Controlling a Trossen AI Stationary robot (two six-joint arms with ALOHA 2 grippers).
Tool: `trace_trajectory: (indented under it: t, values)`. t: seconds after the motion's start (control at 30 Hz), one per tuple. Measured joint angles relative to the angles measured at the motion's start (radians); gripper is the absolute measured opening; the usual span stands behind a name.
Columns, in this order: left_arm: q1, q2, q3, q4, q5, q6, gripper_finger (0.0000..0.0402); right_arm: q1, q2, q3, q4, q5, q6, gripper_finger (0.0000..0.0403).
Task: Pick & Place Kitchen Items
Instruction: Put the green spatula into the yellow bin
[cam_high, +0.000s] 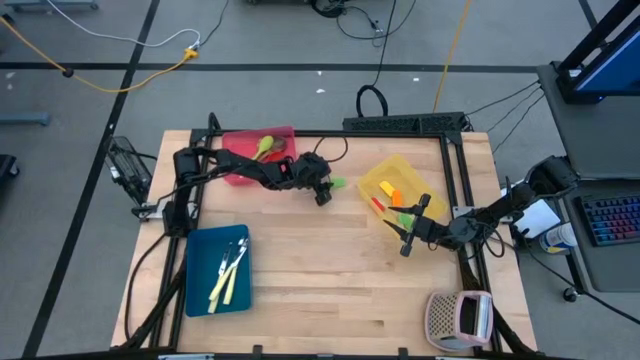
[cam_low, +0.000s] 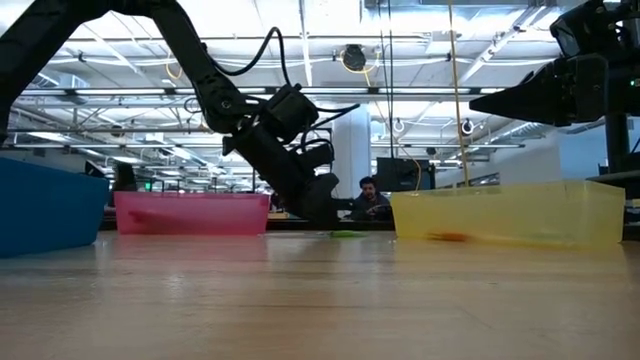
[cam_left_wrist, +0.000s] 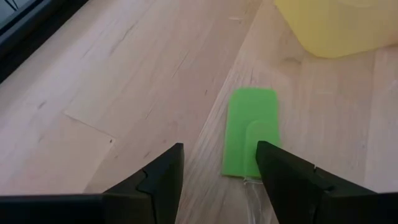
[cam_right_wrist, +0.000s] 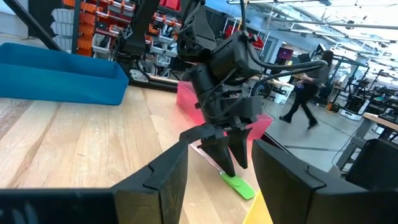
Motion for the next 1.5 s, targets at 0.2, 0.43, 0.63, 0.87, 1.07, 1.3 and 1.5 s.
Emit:
trace_trajectory:
  t: [0.2, 0.43, 0.63, 0.87, 1.07, 1.3, 1.5]
  values:
    - [-0.003, 0.001, 0.0, -0.007, 0.0, 0.024, 0.0209, 0.0, 0.0, 0.0, 0.0, 0.0, 0.0, 0.0171]
    - [-0.015, -0.014, -0.001, -0.004, 0.01, 0.027, 0.0209, 0.0, 0.0, 0.0, 0.0, 0.001, -0.002, 0.0171]
    - [-0.02, -0.025, -0.002, -0.015, 0.138, 0.009, 0.0209, 0.0, 0.0, 0.0, -0.005, 0.0, 0.006, 0.0171]
    - [-0.05, -0.025, -0.002, -0.003, 0.096, 0.132, 0.0209, 0.0, 0.0, 0.0, -0.016, 0.0, 0.015, 0.0171]
    - [-0.039, -0.026, -0.002, 0.0, 0.047, 0.195, 0.0209, 0.0, 0.0, 0.0, -0.016, -0.001, 0.019, 0.0171]
    - [-0.024, 0.012, 0.0, 0.014, 0.107, 0.166, 0.0209, 0.0, 0.0, 0.0, -0.016, 0.0, 0.018, 0.0171]
    - [-0.028, 0.013, 0.001, 0.001, 0.09, 0.2, 0.0194, 0.0, 0.0, 0.0, -0.015, 0.0, 0.016, 0.0171]
